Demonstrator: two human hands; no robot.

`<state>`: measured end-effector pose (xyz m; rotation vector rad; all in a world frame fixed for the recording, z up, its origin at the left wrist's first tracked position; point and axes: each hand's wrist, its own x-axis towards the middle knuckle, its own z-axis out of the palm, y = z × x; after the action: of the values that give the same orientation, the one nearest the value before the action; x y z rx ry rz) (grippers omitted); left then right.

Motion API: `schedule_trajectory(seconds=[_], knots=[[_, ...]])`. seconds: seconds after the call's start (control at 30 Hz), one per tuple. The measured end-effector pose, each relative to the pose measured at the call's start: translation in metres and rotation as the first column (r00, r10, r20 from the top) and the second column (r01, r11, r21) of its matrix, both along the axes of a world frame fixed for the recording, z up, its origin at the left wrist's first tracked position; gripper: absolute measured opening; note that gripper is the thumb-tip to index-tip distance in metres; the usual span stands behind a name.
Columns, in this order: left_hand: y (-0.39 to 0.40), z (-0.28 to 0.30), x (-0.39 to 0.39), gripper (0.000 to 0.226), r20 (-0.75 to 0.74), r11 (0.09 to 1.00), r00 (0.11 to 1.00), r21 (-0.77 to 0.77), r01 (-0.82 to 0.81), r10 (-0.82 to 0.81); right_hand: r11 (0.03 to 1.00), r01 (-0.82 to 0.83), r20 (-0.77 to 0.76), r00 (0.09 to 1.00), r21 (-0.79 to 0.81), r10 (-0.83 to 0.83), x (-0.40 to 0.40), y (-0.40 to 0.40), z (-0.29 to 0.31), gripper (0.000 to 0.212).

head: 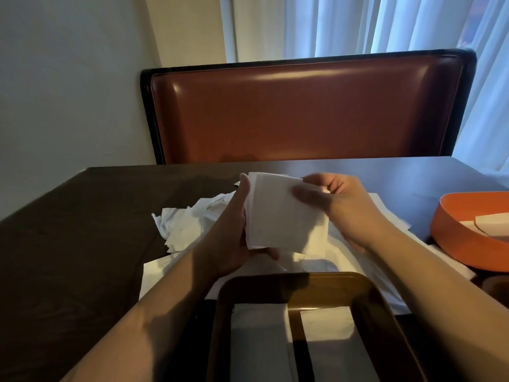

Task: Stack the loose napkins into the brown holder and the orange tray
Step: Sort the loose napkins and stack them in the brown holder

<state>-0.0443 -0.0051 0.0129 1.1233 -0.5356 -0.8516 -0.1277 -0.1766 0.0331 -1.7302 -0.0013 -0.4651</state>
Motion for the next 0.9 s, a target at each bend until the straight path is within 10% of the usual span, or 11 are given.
schedule_trajectory(seconds=[0.2,0.53,0.7,0.9], knots=[[-0.001,-0.003,-0.007,0.032,0.048,1.0,0.999,-0.009,-0.002,0.002,0.997,0.062,0.018,0.998,-0.048,-0.061,0.002,-0.001,-0.003,0.009],[0.001,-0.001,0.002,0.034,-0.052,0.982,0.983,-0.064,-0.177,0.174,0.987,0.162,0.042,0.986,0.011,-0.162,0.003,-0.02,-0.005,0.017],[0.003,0.001,0.002,0.038,-0.027,0.985,0.986,-0.039,-0.167,0.166,0.853,-0.286,0.048,0.954,0.437,0.295,-0.011,-0.018,0.011,0.021],[0.001,-0.001,0.0,0.061,-0.06,0.999,0.997,0.013,-0.041,0.042,0.992,-0.065,0.072,0.996,0.104,0.058,0.0,0.004,0.001,0.024]])
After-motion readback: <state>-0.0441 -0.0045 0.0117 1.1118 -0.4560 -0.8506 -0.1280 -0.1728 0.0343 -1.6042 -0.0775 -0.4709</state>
